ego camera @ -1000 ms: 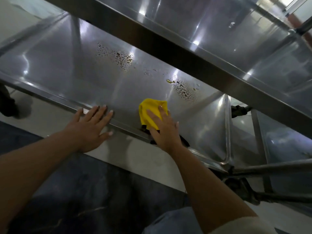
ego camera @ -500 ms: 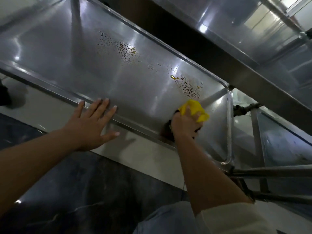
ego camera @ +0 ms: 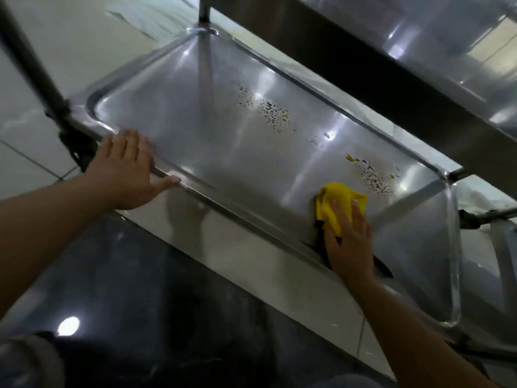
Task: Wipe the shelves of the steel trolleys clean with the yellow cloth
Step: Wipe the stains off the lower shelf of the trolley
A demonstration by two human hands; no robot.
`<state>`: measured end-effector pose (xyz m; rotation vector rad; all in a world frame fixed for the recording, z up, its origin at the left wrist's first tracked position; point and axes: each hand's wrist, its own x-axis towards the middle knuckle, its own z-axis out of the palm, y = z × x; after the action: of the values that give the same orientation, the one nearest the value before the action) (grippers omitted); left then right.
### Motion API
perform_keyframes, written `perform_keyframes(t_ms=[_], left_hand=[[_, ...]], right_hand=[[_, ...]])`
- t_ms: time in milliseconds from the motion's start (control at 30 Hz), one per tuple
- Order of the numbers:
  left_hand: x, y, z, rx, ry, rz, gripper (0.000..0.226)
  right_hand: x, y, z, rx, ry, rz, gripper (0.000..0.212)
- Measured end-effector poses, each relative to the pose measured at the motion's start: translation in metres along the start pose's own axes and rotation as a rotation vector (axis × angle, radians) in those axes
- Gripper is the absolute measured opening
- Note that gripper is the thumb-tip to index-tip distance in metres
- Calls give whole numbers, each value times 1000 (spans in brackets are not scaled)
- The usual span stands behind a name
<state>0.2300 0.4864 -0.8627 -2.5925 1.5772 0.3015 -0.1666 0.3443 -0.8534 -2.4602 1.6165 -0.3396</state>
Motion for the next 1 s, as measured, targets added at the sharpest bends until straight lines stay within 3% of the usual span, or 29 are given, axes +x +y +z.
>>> perform_keyframes(t_ms=[133, 267, 400, 500, 600, 667, 767, 867, 1000], left_hand=[[-1, -8, 13, -36, 13, 28, 113], [1, -13, 14, -51, 19, 43, 116], [-5, -19, 17, -32, 34, 65, 119], [-8, -34, 14, -41, 41, 116, 111], [-10, -46, 12, -32, 32, 167, 107], [-12, -49, 13, -30, 58, 171, 106], [-16, -50, 16, -41, 106, 145, 102], [-15, -53, 19, -30, 150, 162, 101], [-11, -54, 20, -52, 186, 133, 111]], right_hand=[[21, -71, 31, -54, 80, 133, 47], [45, -164, 58, -82, -17, -101, 49], [61, -250, 83, 38, -175, -391, 48], [66, -247, 79, 76, -263, -574, 48], [58, -193, 57, 107, -307, -679, 48], [46, -145, 41, 99, -295, -604, 48], [23, -101, 27, 85, -187, -333, 47], [12, -125, 41, 38, -61, -114, 45], [17, -200, 66, 0, -48, -218, 46]])
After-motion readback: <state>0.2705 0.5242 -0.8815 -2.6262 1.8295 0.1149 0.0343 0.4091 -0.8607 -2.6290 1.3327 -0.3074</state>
